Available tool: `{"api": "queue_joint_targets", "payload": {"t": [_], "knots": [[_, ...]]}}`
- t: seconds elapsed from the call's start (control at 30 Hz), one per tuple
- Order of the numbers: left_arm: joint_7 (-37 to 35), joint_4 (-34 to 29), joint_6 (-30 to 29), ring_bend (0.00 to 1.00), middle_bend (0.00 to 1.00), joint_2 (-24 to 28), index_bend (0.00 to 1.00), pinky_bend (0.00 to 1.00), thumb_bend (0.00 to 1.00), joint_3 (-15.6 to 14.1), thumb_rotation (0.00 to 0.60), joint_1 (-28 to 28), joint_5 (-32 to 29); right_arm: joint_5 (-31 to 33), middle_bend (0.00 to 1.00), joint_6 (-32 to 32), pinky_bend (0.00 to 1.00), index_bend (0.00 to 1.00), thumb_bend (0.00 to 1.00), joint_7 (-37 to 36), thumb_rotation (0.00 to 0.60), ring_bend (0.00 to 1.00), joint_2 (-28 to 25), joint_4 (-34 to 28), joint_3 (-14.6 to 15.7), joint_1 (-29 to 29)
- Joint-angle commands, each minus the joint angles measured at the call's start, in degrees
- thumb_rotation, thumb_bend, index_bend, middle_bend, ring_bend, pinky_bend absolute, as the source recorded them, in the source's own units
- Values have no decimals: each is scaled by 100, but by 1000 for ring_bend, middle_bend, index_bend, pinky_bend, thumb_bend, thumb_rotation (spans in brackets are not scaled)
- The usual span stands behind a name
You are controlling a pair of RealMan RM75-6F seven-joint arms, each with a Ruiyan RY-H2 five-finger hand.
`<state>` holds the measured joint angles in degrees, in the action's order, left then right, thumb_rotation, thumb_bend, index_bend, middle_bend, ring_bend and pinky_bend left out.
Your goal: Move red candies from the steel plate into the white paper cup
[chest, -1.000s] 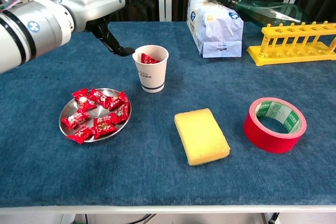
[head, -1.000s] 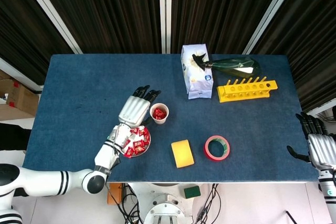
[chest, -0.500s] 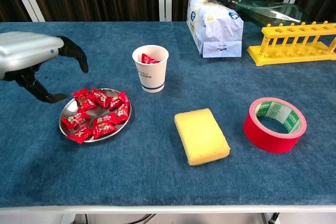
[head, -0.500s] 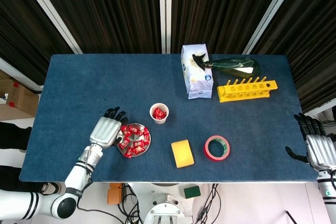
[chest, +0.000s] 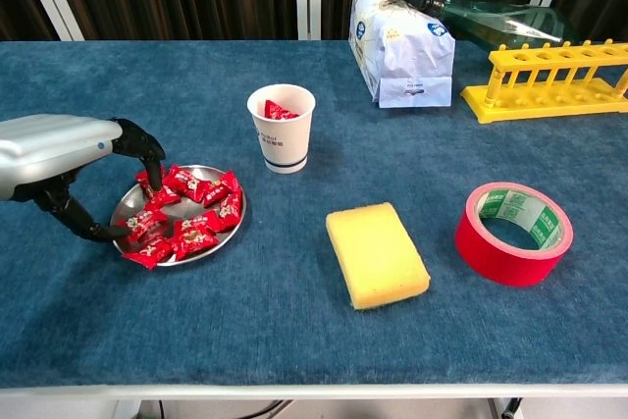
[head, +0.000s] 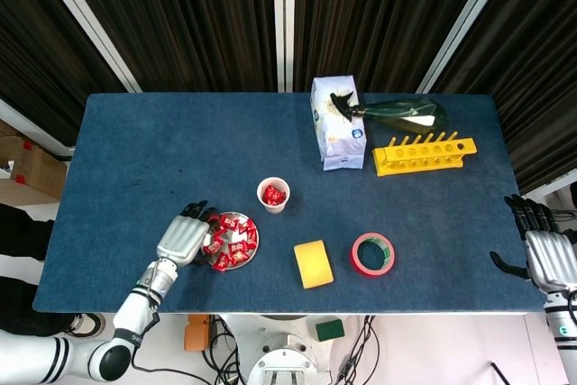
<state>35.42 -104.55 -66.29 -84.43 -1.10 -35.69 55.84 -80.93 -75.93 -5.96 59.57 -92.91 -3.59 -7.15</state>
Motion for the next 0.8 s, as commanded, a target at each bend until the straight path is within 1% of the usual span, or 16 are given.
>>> {"api": "queue_joint_targets", "payload": {"t": [0.03,0.3,0.57,0.8], "knots": [[-6,65,49,19,152,-49,372,110,214,-18,600,6,47,8,29,11,0,16,240,9,600,0,3,1,-1,-6],[137,263,51,19,152,-176,396,107,218,-10,600,36,21,6,30,-12,0,16,240,19,600,0,3,-12,0,4],[163,278,103,19,152,-182,419,107,227,22,600,55,-26,-3,29,-12,0,16,240,20,600,0,3,-11,5,4],[155,370,121,19,155,-246,468,108,236,50,600,68,36,1,29,-20,0,16,240,15,600,0,0,-12,2,6]]}}
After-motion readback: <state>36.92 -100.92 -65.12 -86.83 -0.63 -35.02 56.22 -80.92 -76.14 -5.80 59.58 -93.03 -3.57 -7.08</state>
